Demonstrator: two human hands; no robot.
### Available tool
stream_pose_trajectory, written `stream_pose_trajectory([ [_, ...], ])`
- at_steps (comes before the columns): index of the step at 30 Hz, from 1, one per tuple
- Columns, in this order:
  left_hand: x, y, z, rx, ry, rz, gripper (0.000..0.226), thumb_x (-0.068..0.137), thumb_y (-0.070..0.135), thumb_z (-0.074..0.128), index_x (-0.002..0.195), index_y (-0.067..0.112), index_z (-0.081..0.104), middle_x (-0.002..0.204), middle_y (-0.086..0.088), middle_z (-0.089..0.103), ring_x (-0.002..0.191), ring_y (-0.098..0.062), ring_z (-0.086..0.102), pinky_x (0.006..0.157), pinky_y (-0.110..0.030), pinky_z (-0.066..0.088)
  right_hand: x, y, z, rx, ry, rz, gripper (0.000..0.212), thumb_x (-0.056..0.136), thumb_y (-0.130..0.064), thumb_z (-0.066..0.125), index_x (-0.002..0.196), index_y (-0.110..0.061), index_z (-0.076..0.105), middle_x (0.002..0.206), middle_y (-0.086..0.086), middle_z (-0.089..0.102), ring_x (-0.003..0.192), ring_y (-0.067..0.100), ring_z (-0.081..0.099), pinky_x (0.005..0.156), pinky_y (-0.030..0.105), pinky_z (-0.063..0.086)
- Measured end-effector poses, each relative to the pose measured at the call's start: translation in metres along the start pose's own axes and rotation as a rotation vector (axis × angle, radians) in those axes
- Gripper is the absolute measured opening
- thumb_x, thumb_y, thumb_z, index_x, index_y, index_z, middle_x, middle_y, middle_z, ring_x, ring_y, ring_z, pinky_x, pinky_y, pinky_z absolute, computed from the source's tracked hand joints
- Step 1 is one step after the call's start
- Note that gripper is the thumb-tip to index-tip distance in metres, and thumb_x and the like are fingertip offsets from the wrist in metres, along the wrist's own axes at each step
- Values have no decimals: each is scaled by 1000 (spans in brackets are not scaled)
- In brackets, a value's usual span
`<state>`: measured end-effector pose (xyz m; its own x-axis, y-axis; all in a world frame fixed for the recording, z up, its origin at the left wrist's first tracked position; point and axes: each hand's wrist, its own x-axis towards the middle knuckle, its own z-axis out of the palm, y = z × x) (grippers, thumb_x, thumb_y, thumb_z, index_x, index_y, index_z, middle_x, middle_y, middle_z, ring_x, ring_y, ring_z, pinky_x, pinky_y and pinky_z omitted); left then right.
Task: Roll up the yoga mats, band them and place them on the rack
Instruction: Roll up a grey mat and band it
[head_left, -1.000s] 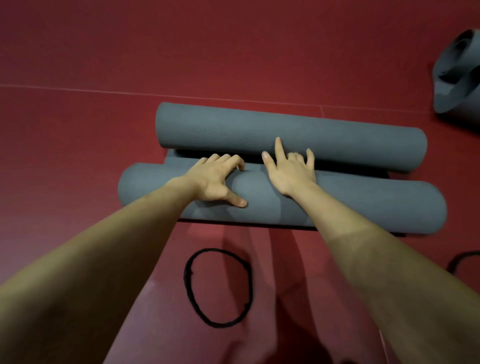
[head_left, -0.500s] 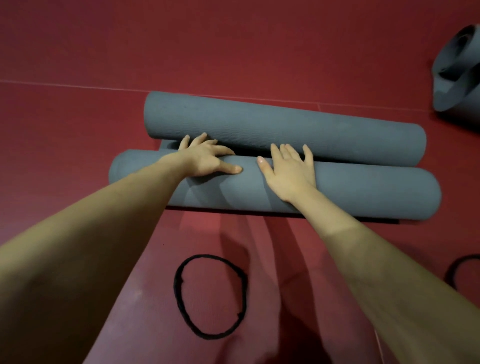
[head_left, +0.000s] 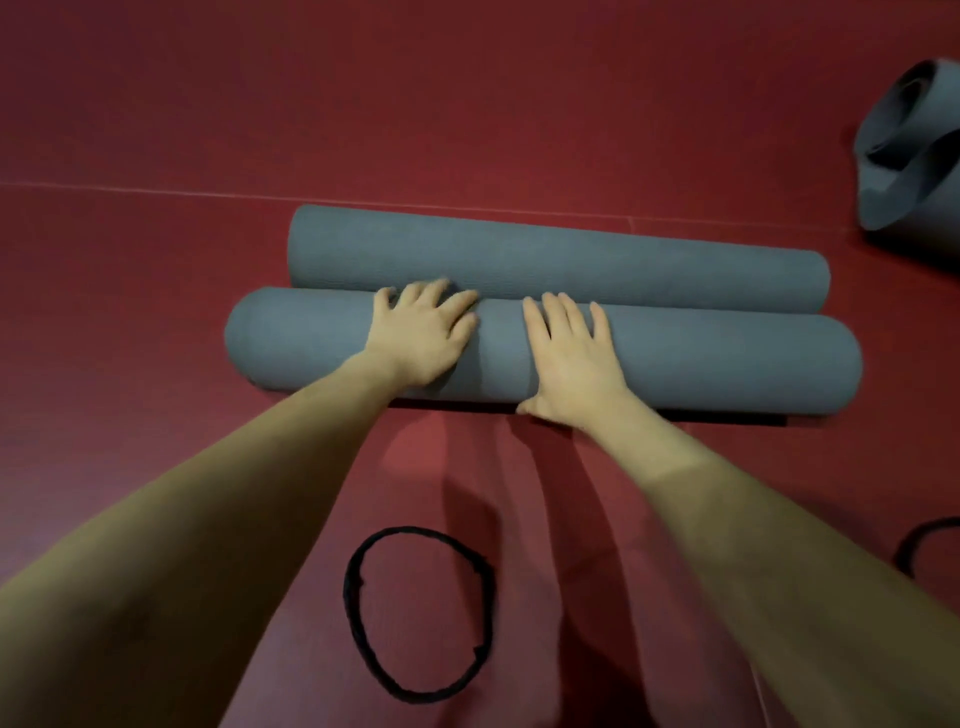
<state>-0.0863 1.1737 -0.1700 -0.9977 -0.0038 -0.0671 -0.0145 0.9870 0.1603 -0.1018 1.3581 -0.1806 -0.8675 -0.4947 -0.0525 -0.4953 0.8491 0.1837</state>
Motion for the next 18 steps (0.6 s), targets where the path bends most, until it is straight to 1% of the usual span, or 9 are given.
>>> stream_pose_trajectory([
  [1,-4,-1,0,25,-18,56,67,88,59,28,149,32,22,157,-1,21,144,-22,16,114,-52,8,7,3,-4,-9,-35,-4,128,58,-63,78,150,-9,7,153,16,19,144,30,15,115,52,12],
  [3,-9,-3,-3,112,-94,120,97,75,66,49,152,24,8,157,-5,15,145,-25,11,114,-57,6,17,5,-11,-53,-70,-12,130,54,-66,78,148,-8,10,149,18,25,140,31,22,113,53,19],
  [4,-9,-3,-5,178,-128,130,111,69,65,62,152,21,3,157,-6,13,144,-27,10,113,-59,7,18,5,-12,-70,-74,-17,129,53,-66,78,147,-7,12,146,18,29,138,32,26,111,54,21],
  [6,-9,1,-6,330,-144,135,129,58,62,76,150,17,-2,153,-7,15,141,-29,16,111,-59,15,19,4,-14,-81,-76,-27,126,53,-65,78,145,-6,16,142,17,35,132,32,34,109,53,27],
  [8,-11,9,-6,428,-105,121,129,56,57,80,149,14,1,146,-5,24,133,-29,27,107,-56,26,17,2,-17,-99,-75,-54,122,55,-63,78,144,-5,19,137,16,40,125,31,41,105,52,32],
  [10,-15,11,-5,428,-67,117,121,57,52,80,147,16,9,140,-2,30,125,-29,32,101,-53,33,13,1,-18,-128,-56,-85,117,57,-61,78,142,-3,22,134,16,44,120,31,45,102,50,35],
  [14,-33,8,-4,366,-62,145,115,50,56,79,143,22,19,131,2,33,117,-28,34,94,-48,33,-7,2,-20,-157,-27,-147,112,59,-63,74,140,-2,26,129,15,48,115,30,48,95,45,40],
  [18,-56,16,-7,356,-104,172,111,48,56,80,138,22,24,128,2,34,114,-28,34,92,-48,33,-31,-2,-25,-166,-39,-193,113,59,-68,71,139,-1,27,125,14,51,111,29,50,89,41,43],
])
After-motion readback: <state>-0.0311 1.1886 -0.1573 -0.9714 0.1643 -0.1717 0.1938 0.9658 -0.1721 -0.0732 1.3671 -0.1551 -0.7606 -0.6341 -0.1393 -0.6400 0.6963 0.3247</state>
